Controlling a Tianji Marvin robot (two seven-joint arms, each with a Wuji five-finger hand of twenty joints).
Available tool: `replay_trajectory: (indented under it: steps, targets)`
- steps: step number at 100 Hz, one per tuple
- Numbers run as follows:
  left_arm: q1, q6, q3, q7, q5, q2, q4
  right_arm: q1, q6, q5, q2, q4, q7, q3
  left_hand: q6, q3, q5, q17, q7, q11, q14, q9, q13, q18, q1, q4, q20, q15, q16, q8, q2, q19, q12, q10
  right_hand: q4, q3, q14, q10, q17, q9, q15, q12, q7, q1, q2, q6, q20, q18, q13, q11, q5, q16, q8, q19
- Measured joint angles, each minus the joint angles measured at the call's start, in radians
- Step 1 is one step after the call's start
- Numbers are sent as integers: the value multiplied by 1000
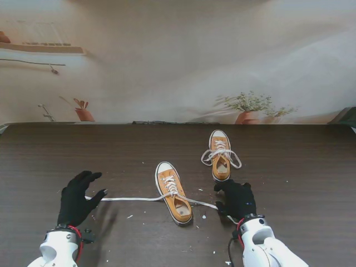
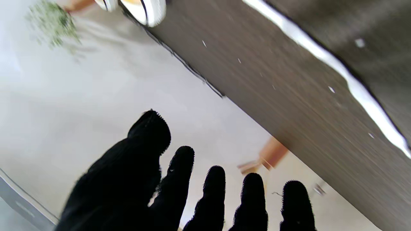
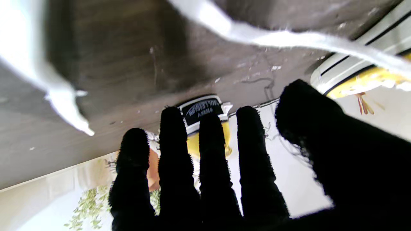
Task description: Tie the shoelaces into a bow on the shoes
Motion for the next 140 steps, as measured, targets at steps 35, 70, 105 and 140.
replay_trajectory:
  steps: [35,70,105,140]
  targets:
    - [-42,15,136,-36,181,31,-9,63,55,60,3,21,10,-133,-1,-12,0,5,-11,-35,0,11,3,-1,-32,0,9,-27,-26,1,-2,0,-15,0,-1,-31,-13,-6,-13,-82,-37,-5,-2,-63,-1,-9,-2,-14,-89,1,-99,-7,0,-7]
    - [-28,0,153,-29,174,33,-11,112,138,72,-9,14,39,-214,-1,-12,13,9,-10,-36,0,26,15,-1,-30,0,9,-39,-26,12,-2,0,-16,0,-1,-82,-43,-6,-12,-82,-68,-5,16,-72,21,-8,-2,-15,-106,1,-88,-27,0,-13]
    - [-3,-57,149,1,175,29,-2,172,173,157,-58,78,-30,-250,-2,-43,50,11,-9,-37,0,48,16,-1,-27,0,9,-39,-26,14,22,4,-16,0,-130,-71,-125,-17,24,113,2,-5,306,82,98,-100,-4,-14,-26,-12,246,-2,-151,-11]
    - [9,-98,143,39,149,21,8,103,105,168,-72,33,-92,-186,-2,-65,68,12,-1,-37,12,66,28,-1,-24,0,9,-39,-26,26,60,15,-16,8,-141,-82,-2,-11,30,164,0,-3,357,102,149,-19,-5,-13,38,27,287,-3,166,6]
